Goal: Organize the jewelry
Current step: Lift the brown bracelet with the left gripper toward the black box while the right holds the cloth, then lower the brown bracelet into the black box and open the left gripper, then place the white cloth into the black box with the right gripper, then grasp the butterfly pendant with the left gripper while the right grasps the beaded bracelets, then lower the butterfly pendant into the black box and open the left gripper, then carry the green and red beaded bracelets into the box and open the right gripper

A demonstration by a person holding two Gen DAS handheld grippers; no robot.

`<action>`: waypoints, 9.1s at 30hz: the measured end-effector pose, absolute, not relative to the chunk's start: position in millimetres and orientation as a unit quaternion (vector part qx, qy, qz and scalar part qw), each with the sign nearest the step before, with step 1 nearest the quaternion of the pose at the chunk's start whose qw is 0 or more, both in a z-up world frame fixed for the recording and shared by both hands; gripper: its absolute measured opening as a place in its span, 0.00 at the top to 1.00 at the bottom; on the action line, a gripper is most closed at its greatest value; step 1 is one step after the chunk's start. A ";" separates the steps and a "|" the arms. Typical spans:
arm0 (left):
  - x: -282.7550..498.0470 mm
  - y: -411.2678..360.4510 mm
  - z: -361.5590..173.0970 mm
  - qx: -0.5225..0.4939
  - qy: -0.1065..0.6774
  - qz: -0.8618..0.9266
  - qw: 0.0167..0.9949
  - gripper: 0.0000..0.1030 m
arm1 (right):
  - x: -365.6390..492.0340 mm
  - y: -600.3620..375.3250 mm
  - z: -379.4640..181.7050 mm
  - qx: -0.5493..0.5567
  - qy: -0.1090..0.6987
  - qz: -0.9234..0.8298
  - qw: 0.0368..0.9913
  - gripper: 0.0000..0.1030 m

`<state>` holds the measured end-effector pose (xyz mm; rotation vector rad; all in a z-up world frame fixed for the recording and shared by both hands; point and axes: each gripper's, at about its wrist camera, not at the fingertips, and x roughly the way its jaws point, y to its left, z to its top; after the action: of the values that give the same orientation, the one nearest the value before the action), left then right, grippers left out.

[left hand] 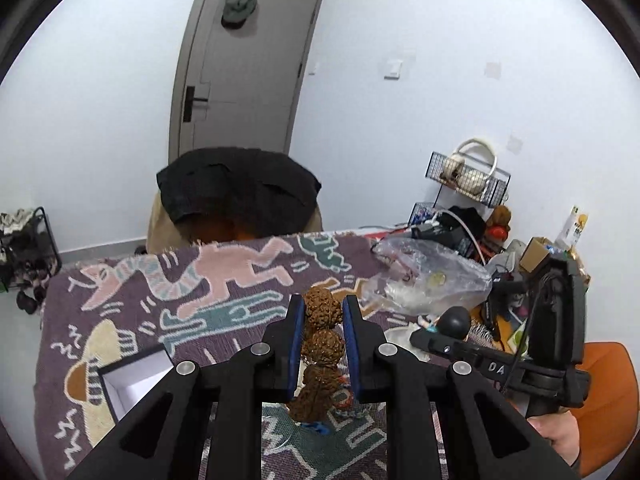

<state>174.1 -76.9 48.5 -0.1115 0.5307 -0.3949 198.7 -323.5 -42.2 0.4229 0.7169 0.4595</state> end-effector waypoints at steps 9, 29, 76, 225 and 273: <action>184.1 -65.0 26.1 -0.056 0.300 -0.182 0.935 0.81 | 197.1 -313.9 -44.8 0.202 0.351 0.232 0.884 0.98; 200.6 -43.1 -45.0 -0.039 0.410 -0.123 0.903 0.77 | 206.0 -285.8 -62.9 0.187 0.382 0.244 0.871 0.98; 182.1 10.5 29.8 -0.094 0.300 -0.097 0.944 0.81 | 222.8 -236.3 -51.3 0.172 0.386 0.283 0.861 0.97; 167.6 -51.4 -115.7 -0.034 0.424 -0.078 0.901 0.59 | 216.2 -293.8 -140.8 0.026 0.459 0.089 0.884 0.88; 179.0 110.4 -47.1 -0.176 0.358 0.015 0.917 0.30 | 234.0 -109.2 -26.3 -0.002 0.358 0.286 0.889 0.88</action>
<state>179.0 110.4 -47.1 -0.3627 0.7374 0.0304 234.0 -109.2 -26.3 -0.0038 0.7447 0.5942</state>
